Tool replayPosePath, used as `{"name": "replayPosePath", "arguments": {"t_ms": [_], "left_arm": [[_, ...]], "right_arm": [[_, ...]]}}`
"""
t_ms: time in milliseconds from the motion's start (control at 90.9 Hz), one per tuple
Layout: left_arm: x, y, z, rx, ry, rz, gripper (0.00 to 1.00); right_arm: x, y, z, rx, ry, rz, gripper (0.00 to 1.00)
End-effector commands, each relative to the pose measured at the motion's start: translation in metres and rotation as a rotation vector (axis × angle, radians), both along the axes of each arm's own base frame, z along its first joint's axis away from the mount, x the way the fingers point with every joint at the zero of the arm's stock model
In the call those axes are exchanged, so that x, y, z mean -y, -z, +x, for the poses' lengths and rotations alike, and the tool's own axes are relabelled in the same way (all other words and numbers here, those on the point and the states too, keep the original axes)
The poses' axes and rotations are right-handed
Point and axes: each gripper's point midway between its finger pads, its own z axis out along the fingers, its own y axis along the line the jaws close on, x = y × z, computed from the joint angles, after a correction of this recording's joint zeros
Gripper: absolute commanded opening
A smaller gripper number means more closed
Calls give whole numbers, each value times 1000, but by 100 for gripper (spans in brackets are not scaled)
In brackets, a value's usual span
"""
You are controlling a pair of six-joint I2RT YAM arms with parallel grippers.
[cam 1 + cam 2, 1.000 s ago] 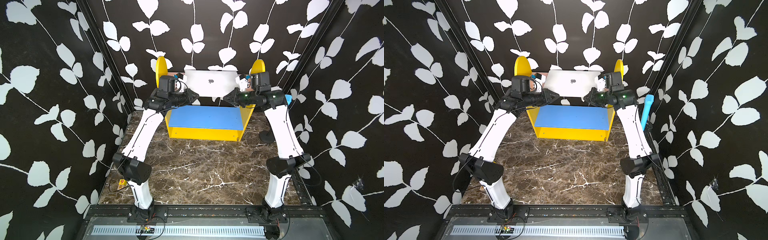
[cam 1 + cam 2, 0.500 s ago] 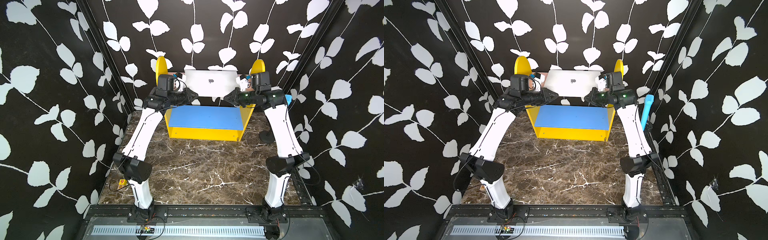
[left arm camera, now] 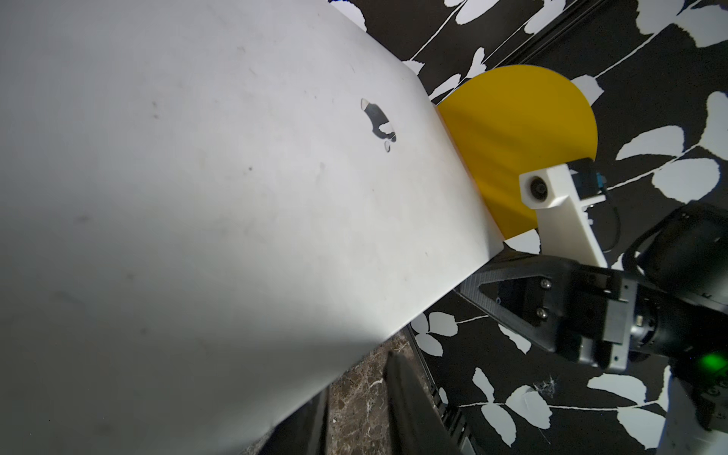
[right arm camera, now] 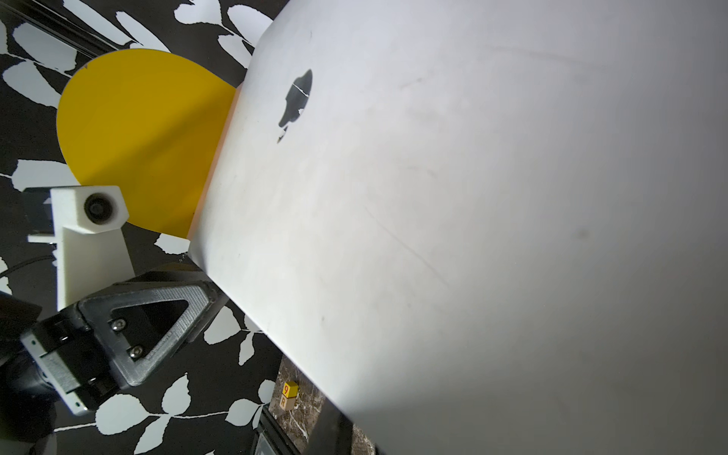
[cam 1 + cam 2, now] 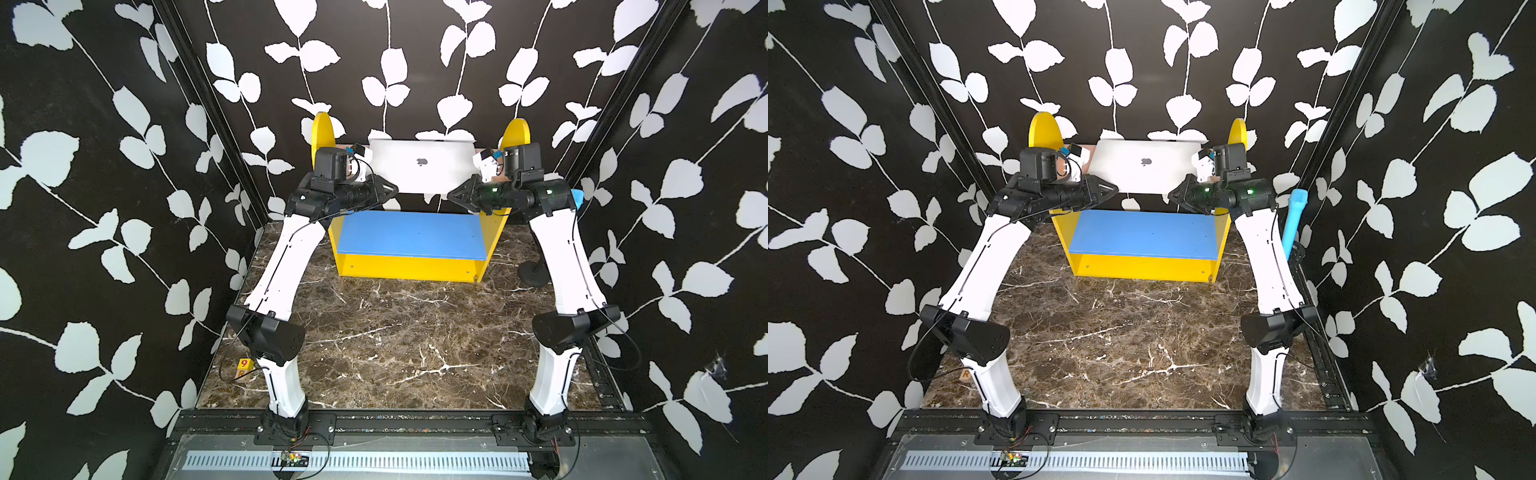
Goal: Close the laptop lid and set it aside
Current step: Place the laptop on the shelf, then reset both arms
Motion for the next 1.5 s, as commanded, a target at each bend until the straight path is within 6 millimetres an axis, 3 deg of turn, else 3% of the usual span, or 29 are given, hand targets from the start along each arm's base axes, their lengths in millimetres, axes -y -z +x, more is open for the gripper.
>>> {"name": "replayPosePath", "arguments": {"t_ms": [0, 319, 462, 528, 781, 825, 847, 869, 891, 979, 1001, 1034, 1177, 1485], "left_arm": [[-18, -31, 0, 114, -59, -22, 32], [-27, -42, -28, 154, -49, -30, 43], [-34, -43, -43, 176, -57, -15, 49], [-38, -43, -50, 188, -63, -10, 52], [-54, -42, -77, 264, -93, 2, 70], [-58, -40, -81, 278, -104, 12, 74], [-60, -37, -83, 284, -112, 19, 76], [-62, -35, -84, 288, -120, 25, 77], [-65, -33, -85, 292, -132, 34, 79], [-75, -22, -90, 304, -170, 69, 87], [-77, -19, -91, 305, -178, 78, 94], [-80, -15, -94, 309, -188, 90, 98], [-95, 0, -101, 342, -245, 134, 98], [-127, 28, -107, 407, -386, 237, 98]], "right_arm": [[7, -28, -4, 112, 8, 27, 18], [13, -35, -40, 163, -23, 34, 27], [19, -23, -52, 175, -17, 7, 32], [25, -27, -66, 207, -11, -7, 34], [46, -20, -92, 300, 46, -78, 47], [50, -21, -97, 323, 59, -80, 58], [52, -21, -100, 334, 66, -83, 86], [53, -22, -102, 345, 70, -83, 96], [55, -22, -104, 360, 74, -83, 99], [62, -22, -112, 416, 101, -90, 100], [64, -22, -113, 431, 108, -94, 100], [67, -20, -116, 450, 118, -101, 100], [83, -15, -127, 562, 190, -136, 100], [128, 38, -133, 811, 408, -287, 100]]}}
